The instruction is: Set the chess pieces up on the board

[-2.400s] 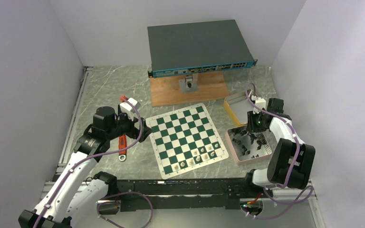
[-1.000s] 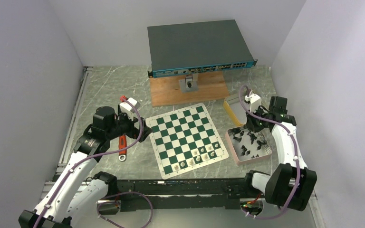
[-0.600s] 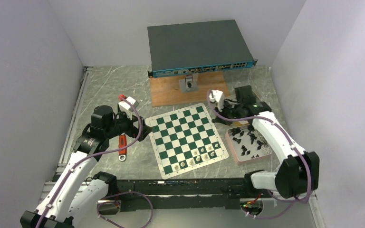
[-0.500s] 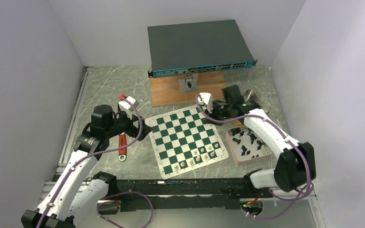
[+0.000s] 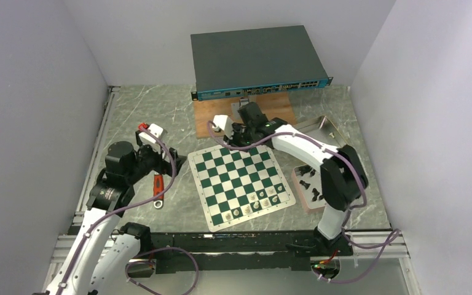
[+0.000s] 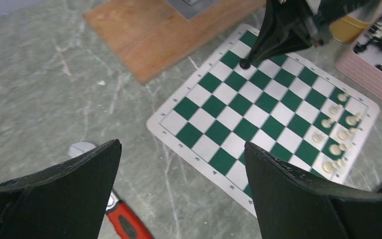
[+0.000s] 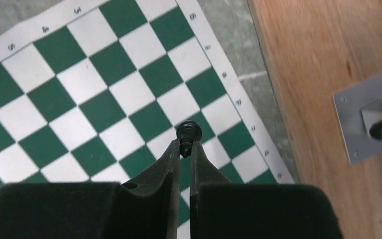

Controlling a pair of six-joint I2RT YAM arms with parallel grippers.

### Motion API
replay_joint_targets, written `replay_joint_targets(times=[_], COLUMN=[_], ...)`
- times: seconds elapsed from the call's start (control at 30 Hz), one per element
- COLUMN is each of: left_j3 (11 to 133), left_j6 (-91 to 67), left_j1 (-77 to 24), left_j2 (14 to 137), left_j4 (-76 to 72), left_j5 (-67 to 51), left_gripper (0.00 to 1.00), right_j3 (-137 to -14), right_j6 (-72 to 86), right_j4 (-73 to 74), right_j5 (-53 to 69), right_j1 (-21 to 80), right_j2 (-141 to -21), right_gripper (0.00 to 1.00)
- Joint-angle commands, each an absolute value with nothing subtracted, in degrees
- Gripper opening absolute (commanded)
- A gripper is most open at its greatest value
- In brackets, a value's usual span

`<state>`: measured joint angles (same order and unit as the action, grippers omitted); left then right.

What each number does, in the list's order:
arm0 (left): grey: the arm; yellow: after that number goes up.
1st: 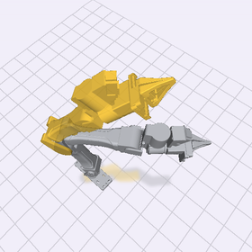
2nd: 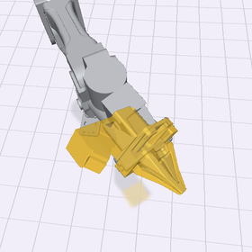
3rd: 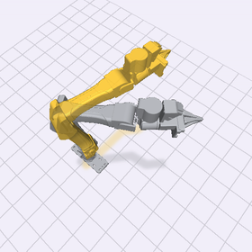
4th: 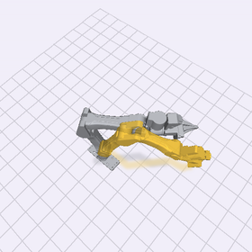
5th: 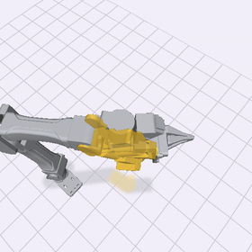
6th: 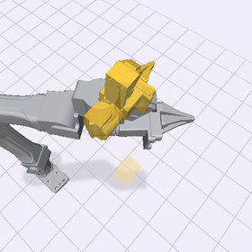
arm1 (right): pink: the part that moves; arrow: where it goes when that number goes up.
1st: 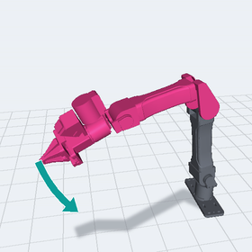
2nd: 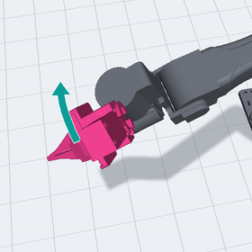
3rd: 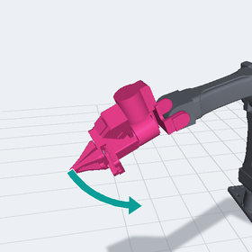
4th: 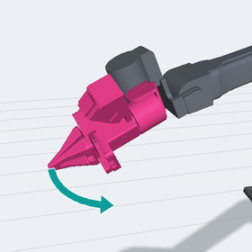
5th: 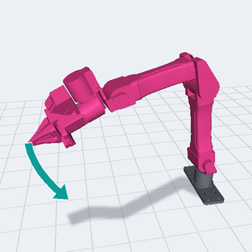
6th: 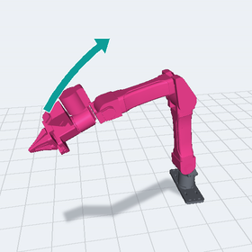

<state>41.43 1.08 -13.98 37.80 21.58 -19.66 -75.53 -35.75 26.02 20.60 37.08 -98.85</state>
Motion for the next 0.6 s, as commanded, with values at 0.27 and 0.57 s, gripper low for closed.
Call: replay_joint_targets(times=[0.27,0.57], left_j3=[41.0,40.8], left_j6=[0.9,0.7], left_j1=[-12.0,-12.0], left_j2=[32.3,30.4], left_j4=[19.8,19.7], left_j5=[-5.2,-2.9], left_gripper=[0.99,0.99], right_j3=[-90.6,-98.6], right_j6=[-31.3,-30.5], right_j4=[26.8,30.0], right_j5=[13.5,11.8], right_j1=[44.1,45.4], right_j2=[-114.0,-122.1], right_gripper=[0.0,0.01])
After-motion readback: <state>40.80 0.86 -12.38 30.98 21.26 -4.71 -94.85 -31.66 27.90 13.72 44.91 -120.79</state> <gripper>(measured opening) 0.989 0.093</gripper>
